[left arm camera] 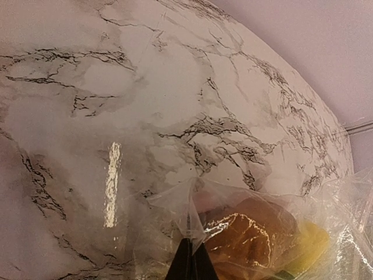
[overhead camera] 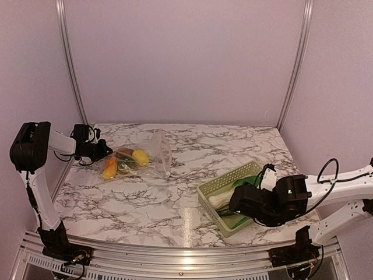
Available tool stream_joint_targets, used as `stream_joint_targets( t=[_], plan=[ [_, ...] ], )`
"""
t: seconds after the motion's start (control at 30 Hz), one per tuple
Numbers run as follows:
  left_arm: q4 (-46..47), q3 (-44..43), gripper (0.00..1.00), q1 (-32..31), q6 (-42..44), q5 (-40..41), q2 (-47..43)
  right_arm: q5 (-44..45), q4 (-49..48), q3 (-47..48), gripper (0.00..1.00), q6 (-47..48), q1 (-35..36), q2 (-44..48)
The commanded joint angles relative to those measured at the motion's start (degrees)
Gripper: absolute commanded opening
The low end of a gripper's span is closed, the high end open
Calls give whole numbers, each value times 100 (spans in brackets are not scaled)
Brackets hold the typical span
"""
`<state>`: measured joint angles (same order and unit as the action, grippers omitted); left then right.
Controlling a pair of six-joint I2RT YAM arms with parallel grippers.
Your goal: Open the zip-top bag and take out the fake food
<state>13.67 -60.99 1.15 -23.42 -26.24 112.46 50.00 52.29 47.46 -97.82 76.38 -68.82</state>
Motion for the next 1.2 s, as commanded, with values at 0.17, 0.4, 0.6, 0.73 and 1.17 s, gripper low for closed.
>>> stream_joint_targets(
  t=[0.17,0.4,0.6,0.73,1.17],
  plan=[
    [-76,-97,0,17,154,-209,145,-890,-3153,-14,72,4707,-1335,304],
    [-169,-82,0,16,258,-255,123,-2581,-4839,91,77,7078,-2426,182],
    [-148,-15,0,0,367,-428,58,-4385,-5718,519,75,8407,-3253,-563],
    [-228,0,0,-6,477,-519,29,-5234,-5745,1042,64,9531,-3471,-1421],
    [-578,-180,0,-61,842,-814,94,-7149,-5995,2121,53,11860,-3835,-3433]
  ],
)
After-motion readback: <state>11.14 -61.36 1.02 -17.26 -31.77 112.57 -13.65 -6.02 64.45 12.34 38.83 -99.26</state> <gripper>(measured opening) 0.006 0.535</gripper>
